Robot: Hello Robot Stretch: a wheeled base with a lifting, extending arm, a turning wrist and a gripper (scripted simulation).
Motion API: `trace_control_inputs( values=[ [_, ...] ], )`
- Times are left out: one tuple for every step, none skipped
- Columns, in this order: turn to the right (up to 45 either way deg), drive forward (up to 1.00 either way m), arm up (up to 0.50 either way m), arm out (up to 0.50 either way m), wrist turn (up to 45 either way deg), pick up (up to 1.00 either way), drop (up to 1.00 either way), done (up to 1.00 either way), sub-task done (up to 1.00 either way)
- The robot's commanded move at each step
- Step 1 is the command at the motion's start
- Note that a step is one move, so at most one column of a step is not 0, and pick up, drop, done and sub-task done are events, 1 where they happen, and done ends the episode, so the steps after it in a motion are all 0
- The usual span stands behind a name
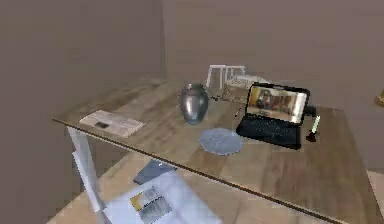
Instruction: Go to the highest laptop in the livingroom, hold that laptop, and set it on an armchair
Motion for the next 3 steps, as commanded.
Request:
trace_control_inputs(
  values=[
    [-45.0,0.0,0.0,0.0,0.0,0.0,0.0,0.0,0.0],
    [-18.0,0.0,0.0,0.0,0.0,0.0,0.0,0.0,0.0],
    [45.0,0.0,0.0,0.0,0.0,0.0,0.0,0.0,0.0]
  ],
)
